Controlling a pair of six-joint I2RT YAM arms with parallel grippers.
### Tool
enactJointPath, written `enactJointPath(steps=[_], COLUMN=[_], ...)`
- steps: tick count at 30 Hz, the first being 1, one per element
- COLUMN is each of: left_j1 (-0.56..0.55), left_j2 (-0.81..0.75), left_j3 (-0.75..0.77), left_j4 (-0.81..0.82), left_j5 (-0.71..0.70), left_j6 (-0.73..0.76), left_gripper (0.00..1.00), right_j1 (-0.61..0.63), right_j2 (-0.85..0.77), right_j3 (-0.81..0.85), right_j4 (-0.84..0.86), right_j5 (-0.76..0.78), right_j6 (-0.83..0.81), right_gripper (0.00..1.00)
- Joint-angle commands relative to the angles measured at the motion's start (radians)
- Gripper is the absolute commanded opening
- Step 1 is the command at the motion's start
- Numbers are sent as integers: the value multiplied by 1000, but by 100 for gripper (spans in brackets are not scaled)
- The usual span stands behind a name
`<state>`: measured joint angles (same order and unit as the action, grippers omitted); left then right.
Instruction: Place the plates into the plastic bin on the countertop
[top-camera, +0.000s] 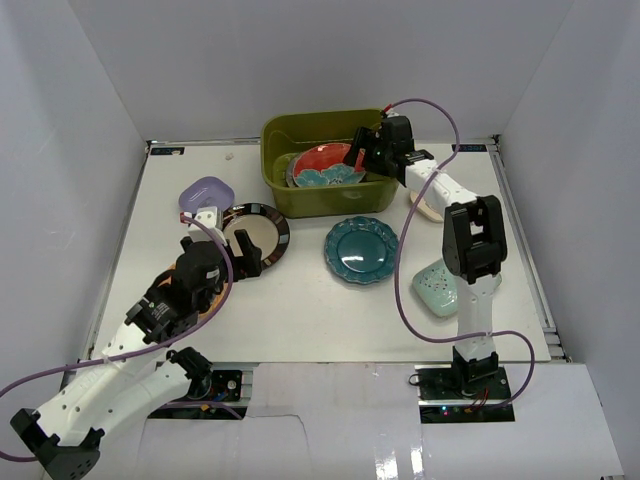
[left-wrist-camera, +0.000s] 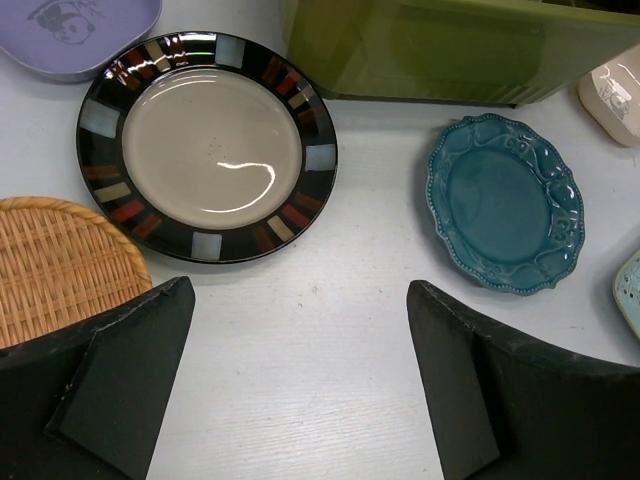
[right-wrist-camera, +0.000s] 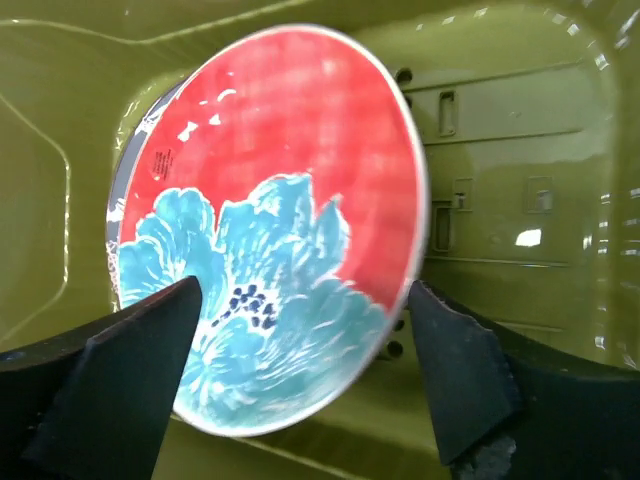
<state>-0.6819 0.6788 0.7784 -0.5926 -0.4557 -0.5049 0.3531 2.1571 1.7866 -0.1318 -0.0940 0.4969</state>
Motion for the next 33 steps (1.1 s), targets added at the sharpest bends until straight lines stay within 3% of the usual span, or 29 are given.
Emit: enactJointPath(steps=[1, 4, 6, 9, 11, 12, 13, 16, 18, 24, 33], left_j1=[15, 19, 19, 19, 21, 22, 24, 28, 28, 30, 31], left_j2=[-5, -12, -16, -24, -28, -35, -39, -54, -64, -119, -148], left_j3=[-1, -2, -4, -4, -5, -5, -4, -4, -5, -13, -14], left_j4=[20, 20, 20, 20, 19, 17, 16, 14, 13, 13, 16], left_j5=[5, 0, -5, -21, -38, -44, -50, -67, -78, -90, -74], left_j6=[6, 6, 6, 5, 0, -3, -10, -24, -27, -38, -31], left_gripper=[98, 98, 98, 98, 98, 98, 98, 98, 98, 98, 98], right_j1=[20, 40, 59, 110, 139, 182, 210, 346, 429, 553, 560], right_j2=[-120, -183, -256, -388, -516, -560, -601, -689, -668, -484, -224], right_j3=[71, 76, 30, -73, -272, -359, -538, -814, -883, -900, -833], right_j4=[8, -11, 1, 72, 160, 285, 355, 602, 728, 799, 896], right_j5=[62, 89, 152, 174, 163, 165, 183, 278, 304, 381, 346], right_j6=[-75, -124, -159, -138, -85, -7, 41, 229, 320, 535, 739], right_gripper=[91, 98, 91, 90, 95, 97, 100, 84, 77, 76, 77])
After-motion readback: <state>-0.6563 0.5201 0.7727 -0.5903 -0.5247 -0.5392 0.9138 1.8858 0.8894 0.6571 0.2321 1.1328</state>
